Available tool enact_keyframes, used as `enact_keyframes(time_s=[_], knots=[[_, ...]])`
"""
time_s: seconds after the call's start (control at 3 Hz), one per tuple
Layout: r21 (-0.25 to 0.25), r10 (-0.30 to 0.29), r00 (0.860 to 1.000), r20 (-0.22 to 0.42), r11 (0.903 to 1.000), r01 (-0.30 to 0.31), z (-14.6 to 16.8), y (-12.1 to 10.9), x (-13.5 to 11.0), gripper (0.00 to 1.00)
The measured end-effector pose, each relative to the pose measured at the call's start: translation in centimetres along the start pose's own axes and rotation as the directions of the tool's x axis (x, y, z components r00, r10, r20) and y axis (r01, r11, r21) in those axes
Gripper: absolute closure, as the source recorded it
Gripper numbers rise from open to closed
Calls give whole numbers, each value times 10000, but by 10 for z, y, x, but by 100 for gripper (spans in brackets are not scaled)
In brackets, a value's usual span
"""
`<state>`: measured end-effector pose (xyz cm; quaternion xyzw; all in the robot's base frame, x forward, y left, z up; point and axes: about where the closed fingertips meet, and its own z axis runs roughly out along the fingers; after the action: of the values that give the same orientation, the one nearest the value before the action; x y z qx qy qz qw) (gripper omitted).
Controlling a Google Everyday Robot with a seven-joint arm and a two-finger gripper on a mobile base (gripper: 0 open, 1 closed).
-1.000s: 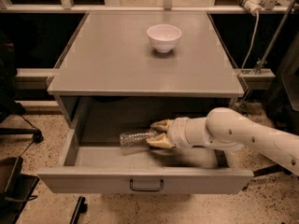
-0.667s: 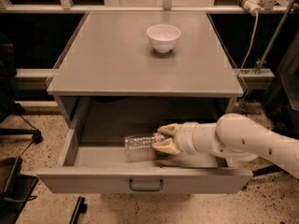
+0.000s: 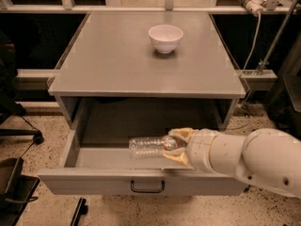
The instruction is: Pick water bottle from top drawer and place on counter
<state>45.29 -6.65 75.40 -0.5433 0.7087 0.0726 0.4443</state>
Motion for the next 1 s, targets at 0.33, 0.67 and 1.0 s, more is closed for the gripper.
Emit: enact_keyframes(time_s=[0.33, 0.67, 1.0], knots=[[1106, -1694, 9837, -608, 9783, 1753, -50, -38, -52, 100], [1252, -1995, 9772, -723, 9702, 2073, -55, -43, -60, 100], [1250, -1993, 9773, -721, 9703, 2071, -55, -43, -60, 100]])
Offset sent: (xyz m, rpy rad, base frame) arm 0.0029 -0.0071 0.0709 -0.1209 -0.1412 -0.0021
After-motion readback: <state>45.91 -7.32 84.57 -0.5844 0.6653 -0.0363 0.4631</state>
